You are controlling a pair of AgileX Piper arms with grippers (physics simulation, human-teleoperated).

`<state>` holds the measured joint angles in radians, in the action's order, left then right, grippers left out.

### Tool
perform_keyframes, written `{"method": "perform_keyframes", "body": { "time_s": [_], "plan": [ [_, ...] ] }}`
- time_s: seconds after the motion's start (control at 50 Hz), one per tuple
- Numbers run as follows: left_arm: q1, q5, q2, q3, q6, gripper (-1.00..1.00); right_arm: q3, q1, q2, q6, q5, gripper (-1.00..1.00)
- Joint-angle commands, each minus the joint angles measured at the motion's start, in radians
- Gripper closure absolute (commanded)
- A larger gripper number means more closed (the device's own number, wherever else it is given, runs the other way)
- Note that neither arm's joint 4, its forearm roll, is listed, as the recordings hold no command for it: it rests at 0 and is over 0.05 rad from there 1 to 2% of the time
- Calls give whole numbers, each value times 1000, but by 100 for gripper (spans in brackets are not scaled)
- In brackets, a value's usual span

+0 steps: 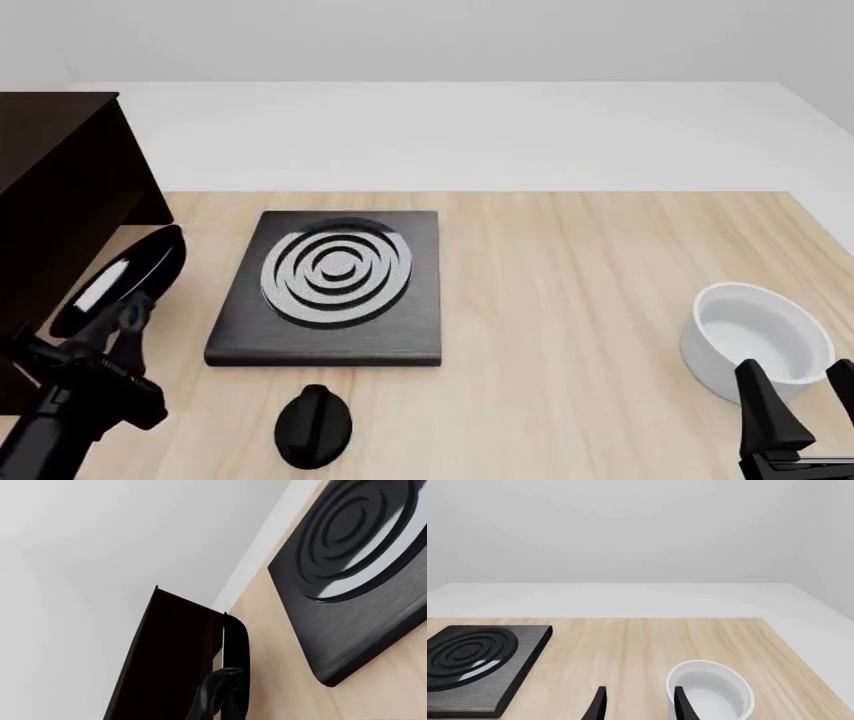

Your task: Put the frying pan under the cabinet shelf.

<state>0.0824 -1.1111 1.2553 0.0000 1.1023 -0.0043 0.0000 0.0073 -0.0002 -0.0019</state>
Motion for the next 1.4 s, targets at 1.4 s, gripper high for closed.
{"method": "perform_keyframes", "body": {
  "time_s": [1.4],
  "plan": [
    [218, -107, 319, -78, 93, 100, 0, 0, 0, 0, 0, -100]
  ]
}}
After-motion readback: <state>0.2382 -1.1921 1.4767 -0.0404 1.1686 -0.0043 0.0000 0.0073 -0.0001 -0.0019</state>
